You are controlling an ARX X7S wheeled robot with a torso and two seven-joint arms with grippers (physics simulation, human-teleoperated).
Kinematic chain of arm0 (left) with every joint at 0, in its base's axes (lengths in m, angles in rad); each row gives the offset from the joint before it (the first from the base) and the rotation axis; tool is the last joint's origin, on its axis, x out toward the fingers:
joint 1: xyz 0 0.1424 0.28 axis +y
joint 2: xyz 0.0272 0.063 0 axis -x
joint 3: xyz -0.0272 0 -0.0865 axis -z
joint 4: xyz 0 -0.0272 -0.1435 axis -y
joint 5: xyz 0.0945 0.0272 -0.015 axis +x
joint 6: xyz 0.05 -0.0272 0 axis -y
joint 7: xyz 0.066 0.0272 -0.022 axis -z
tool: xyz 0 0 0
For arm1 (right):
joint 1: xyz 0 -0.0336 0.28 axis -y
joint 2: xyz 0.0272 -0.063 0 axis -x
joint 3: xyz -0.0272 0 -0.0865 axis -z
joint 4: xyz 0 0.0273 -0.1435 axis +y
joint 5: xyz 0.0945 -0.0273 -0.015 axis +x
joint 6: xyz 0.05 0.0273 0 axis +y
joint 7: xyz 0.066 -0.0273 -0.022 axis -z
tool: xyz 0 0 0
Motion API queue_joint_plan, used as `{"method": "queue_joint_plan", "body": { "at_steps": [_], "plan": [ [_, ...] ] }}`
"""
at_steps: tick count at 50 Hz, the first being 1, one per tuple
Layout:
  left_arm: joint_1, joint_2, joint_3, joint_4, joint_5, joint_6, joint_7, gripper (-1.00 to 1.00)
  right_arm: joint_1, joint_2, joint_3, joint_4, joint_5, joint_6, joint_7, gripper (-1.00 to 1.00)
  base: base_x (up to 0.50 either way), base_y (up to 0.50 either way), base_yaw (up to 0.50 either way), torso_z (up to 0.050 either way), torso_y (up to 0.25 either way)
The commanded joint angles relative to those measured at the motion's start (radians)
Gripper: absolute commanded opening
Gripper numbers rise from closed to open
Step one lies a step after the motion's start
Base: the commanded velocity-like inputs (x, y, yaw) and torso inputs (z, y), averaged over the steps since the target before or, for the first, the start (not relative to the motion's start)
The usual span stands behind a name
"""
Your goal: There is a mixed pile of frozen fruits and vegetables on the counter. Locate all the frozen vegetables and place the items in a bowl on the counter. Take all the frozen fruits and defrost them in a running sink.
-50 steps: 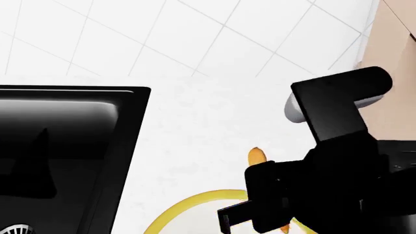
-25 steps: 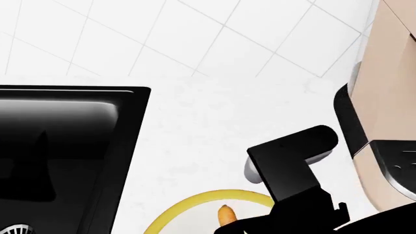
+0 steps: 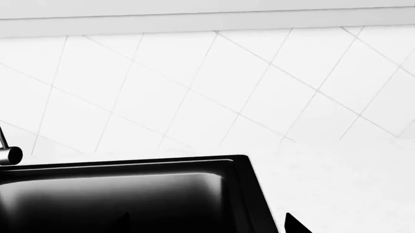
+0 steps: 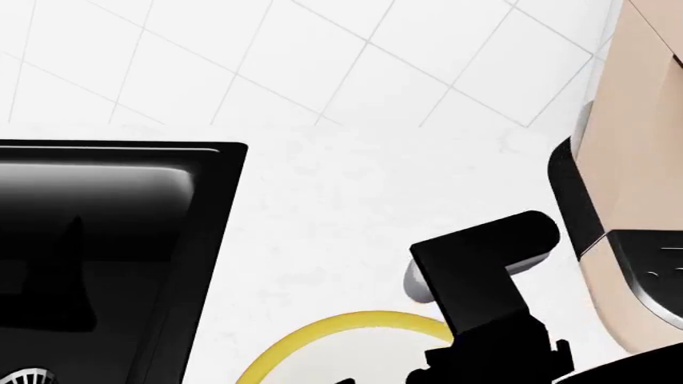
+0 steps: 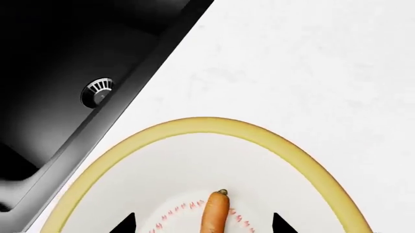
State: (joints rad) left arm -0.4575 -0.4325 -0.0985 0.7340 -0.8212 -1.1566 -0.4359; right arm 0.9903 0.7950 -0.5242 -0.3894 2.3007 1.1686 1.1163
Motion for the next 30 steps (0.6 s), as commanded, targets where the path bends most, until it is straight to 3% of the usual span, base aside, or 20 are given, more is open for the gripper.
{"method": "queue_joint_plan", "body": {
  "at_steps": [1,8,11,15,21,24,30],
  "plan": [
    [0.008,0.006,-0.044,0.003,-0.006,0.029,0.024,1.00,0.062,0.015,0.086,-0.072,0.032,-0.061,0.014,1.00,0.00,0.00,0.00,0.000,0.000],
    [0.011,-0.001,-0.049,0.004,-0.012,0.032,0.026,1.00,-0.027,0.013,0.293,-0.179,-0.239,-0.001,-0.156,1.00,0.00,0.00,0.00,0.000,0.000],
    [-0.004,0.008,-0.050,-0.010,-0.016,0.029,0.018,1.00,-0.125,-0.024,0.465,-0.254,-0.511,-0.039,-0.296,1.00,0.00,0.00,0.00,0.000,0.000],
    [-0.042,0.015,-0.057,-0.014,-0.038,0.004,0.000,1.00,-0.259,-0.050,0.563,-0.331,-0.757,-0.106,-0.447,1.00,0.00,0.00,0.00,0.000,0.000],
    [-0.021,0.016,-0.045,-0.026,-0.017,0.030,0.005,1.00,-0.345,-0.049,0.598,-0.351,-0.971,-0.154,-0.477,1.00,0.00,0.00,0.00,0.000,0.000],
    [-0.006,0.021,-0.029,-0.021,-0.010,0.036,0.005,1.00,-0.388,-0.061,0.663,-0.359,-1.012,-0.218,-0.491,1.00,0.00,0.00,0.00,0.000,0.000],
    [-0.007,0.005,-0.043,-0.020,-0.016,0.034,0.004,1.00,-0.372,-0.030,0.620,-0.380,-1.030,-0.178,-0.484,1.00,0.00,0.00,0.00,0.000,0.000]
  ]
}}
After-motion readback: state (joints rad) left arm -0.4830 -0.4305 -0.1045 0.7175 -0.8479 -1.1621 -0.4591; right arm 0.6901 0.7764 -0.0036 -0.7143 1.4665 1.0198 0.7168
